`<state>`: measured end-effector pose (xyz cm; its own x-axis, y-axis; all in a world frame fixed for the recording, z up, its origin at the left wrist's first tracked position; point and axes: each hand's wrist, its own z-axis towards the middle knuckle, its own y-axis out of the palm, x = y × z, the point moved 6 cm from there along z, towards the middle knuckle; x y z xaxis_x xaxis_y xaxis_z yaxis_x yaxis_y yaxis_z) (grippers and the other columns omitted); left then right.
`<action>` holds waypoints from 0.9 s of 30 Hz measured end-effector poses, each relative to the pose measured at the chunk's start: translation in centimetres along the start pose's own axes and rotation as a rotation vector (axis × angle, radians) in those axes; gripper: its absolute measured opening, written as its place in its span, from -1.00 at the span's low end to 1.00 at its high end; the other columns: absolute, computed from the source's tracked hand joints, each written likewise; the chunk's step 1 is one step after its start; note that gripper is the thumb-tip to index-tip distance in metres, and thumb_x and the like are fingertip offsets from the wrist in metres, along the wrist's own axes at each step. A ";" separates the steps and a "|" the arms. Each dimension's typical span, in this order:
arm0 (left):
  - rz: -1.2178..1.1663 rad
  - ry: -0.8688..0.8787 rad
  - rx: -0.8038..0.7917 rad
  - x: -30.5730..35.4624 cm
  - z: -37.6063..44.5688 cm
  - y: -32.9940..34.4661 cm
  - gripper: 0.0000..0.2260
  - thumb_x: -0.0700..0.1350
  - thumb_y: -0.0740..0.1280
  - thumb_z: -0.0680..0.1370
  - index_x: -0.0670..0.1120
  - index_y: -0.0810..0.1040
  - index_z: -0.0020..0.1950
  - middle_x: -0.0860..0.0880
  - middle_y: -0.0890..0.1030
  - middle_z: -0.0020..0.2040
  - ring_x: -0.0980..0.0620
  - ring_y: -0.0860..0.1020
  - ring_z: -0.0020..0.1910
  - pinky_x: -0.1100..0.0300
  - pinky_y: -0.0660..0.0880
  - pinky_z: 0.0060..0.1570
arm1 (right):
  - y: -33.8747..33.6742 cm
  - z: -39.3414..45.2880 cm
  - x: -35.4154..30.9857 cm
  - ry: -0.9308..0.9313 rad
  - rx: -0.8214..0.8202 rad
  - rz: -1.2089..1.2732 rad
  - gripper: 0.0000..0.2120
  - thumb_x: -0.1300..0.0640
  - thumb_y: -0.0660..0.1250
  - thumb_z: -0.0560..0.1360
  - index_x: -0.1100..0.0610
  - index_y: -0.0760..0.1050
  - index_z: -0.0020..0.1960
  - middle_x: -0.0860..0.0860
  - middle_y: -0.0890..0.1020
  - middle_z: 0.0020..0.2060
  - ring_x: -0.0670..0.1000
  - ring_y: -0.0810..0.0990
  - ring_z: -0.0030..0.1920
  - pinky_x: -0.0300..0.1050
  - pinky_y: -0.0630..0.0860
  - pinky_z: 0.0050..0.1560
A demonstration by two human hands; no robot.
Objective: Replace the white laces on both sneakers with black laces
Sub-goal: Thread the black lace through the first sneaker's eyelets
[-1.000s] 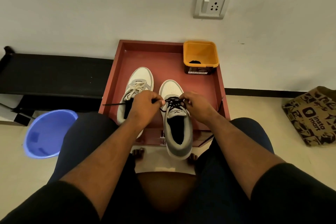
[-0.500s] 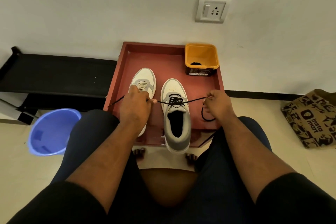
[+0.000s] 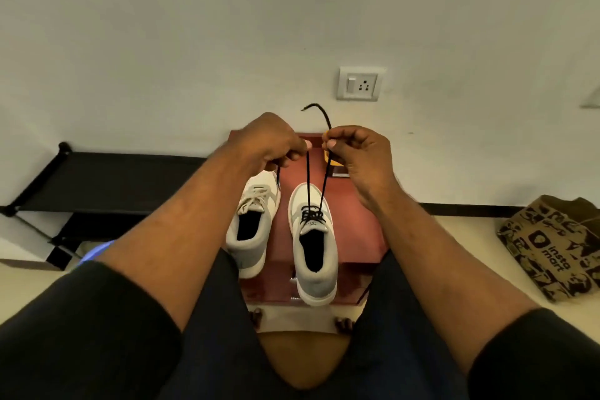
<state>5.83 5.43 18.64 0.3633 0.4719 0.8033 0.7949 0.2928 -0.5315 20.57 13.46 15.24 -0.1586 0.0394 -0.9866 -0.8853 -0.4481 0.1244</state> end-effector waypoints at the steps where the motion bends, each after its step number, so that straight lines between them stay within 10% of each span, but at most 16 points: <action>1: 0.056 0.035 0.004 0.9 -0.1 -0.5 -0.89 -0.16 0.48 0.46 -0.18 0.62 -0.17 -0.07 0.60 -0.32 0.07 0.48 -0.45 0.27 0.38 -0.42 | 0.5 -0.1 -1.1 -0.026 -0.018 -0.030 -0.85 0.42 0.40 0.42 0.25 0.62 -0.06 0.15 0.69 -0.15 0.03 0.65 -0.14 -0.12 0.60 -0.11; 6: 0.847 0.389 0.108 6.8 -0.7 -2.0 -0.86 -0.31 0.43 0.43 -0.14 0.67 -0.05 -0.13 0.65 -0.02 -0.08 0.62 -0.12 0.08 0.57 -0.07 | 1.9 -0.1 -4.8 -0.104 -0.071 -0.069 -0.80 0.47 0.37 0.41 0.20 0.60 -0.11 0.11 0.68 -0.21 -0.01 0.65 -0.18 -0.18 0.60 -0.10; 11: 1.123 0.577 0.120 10.7 -2.0 -2.1 -0.78 -0.30 0.37 0.50 -0.16 0.61 0.12 -0.14 0.63 0.05 -0.10 0.60 -0.02 0.07 0.50 -0.10 | 2.1 -0.3 -6.5 -0.137 -0.061 -0.098 -0.77 0.47 0.37 0.41 0.16 0.59 -0.15 0.03 0.67 -0.27 -0.02 0.63 -0.22 -0.19 0.58 -0.14; 20: 0.414 0.804 0.171 14.7 -4.0 -4.6 -0.82 -0.37 0.43 0.41 -0.18 0.67 -0.04 -0.02 0.65 -0.15 0.11 0.61 -0.16 0.37 0.53 -0.11 | 1.3 0.2 -6.8 -0.011 -0.056 0.063 -0.69 0.39 0.41 0.41 0.13 0.56 0.09 0.07 0.68 -0.21 -0.01 0.65 -0.16 -0.06 0.56 -0.07; 27: 0.002 0.499 0.297 3.9 -2.7 -2.1 -0.88 -0.34 0.39 0.45 -0.13 0.62 -0.20 -0.05 0.61 -0.33 0.11 0.57 -0.46 0.19 0.57 -0.41 | -0.6 0.4 -2.5 0.040 0.009 -0.074 -0.71 0.38 0.40 0.41 0.13 0.56 0.08 0.08 0.66 -0.20 0.00 0.62 -0.22 -0.14 0.53 -0.22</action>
<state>6.87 4.43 23.63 0.6069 0.0449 0.7935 0.6496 0.5473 -0.5278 21.33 14.02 17.69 -0.0753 0.0367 -0.9965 -0.8977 -0.4376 0.0517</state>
